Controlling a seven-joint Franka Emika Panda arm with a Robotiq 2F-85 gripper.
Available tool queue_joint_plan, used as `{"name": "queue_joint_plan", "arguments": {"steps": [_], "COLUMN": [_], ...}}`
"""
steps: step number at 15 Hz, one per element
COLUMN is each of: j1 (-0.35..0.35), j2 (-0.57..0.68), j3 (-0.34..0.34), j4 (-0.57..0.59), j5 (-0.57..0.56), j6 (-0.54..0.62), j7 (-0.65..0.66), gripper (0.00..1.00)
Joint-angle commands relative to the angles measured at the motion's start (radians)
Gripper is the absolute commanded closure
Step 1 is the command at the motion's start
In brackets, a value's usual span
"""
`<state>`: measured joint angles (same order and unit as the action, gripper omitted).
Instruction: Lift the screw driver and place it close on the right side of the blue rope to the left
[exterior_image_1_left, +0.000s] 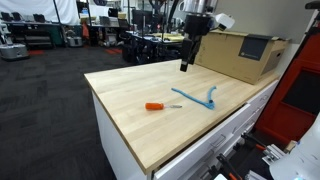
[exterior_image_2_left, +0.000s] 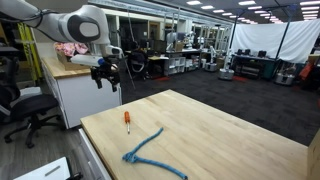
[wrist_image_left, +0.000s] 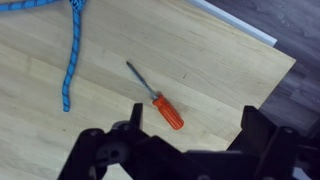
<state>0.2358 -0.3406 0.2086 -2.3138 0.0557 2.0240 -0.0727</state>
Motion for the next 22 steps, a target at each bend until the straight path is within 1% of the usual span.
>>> {"name": "queue_joint_plan", "arguments": {"steps": [1, 4, 5, 7, 11, 12, 18, 22], "j1": [0.003, 0.003, 0.001, 0.0, 0.001, 0.002, 0.004, 0.008], "j2": [0.164, 0.23, 0.171, 0.189, 0.18, 0.187, 0.247, 0.325], "j3": [-0.013, -0.016, -0.008, -0.008, -0.008, -0.01, -0.017, -0.003], "j4": [0.114, 0.164, 0.102, 0.112, 0.112, 0.109, 0.064, 0.054], "j5": [-0.057, -0.095, -0.071, -0.071, -0.071, -0.067, -0.038, -0.067], "j6": [-0.022, -0.046, -0.007, -0.007, -0.007, 0.015, 0.236, 0.36], "j7": [-0.165, -0.302, -0.221, -0.227, -0.225, -0.238, -0.314, -0.379], "gripper": [0.0, 0.0, 0.0, 0.0, 0.0, 0.0, 0.0, 0.0]}}
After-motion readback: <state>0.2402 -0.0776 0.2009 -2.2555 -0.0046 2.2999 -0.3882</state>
